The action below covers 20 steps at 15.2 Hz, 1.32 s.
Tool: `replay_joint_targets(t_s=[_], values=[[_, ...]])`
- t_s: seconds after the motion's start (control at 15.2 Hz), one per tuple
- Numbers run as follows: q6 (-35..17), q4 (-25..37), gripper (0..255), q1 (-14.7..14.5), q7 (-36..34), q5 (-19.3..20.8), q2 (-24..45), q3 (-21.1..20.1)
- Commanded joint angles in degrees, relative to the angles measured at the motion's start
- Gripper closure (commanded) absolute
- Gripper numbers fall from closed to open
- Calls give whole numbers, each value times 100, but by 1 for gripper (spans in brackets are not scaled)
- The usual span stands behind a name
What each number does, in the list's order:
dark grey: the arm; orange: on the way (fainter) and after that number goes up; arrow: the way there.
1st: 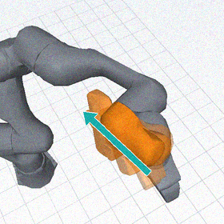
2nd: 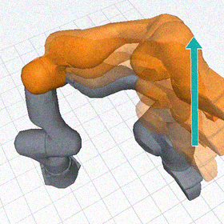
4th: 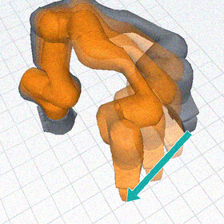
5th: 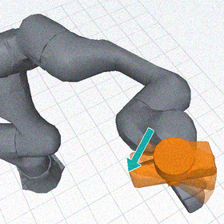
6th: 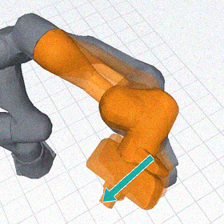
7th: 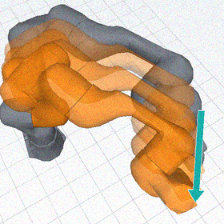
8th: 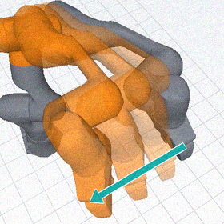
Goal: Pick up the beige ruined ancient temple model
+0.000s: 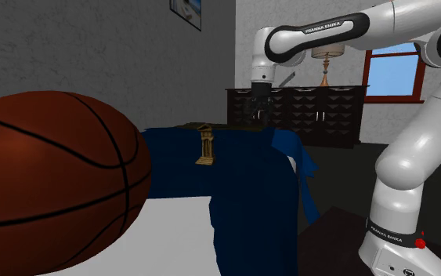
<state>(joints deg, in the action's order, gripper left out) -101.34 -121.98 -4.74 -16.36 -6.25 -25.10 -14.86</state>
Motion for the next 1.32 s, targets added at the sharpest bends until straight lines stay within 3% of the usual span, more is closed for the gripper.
replay_joint_targets(t_s=[0.0, 0.46, 0.92, 1.25], values=[[-61, 286, 0, -39, -333, -24, 296, -217], [-128, 1598, 0, -132, -1416, 227, 1538, -863], [115, 3393, 0, -479, -2564, 950, 3088, -1359], [-207, 3034, 0, -474, -2559, 927, 3044, -1339]])
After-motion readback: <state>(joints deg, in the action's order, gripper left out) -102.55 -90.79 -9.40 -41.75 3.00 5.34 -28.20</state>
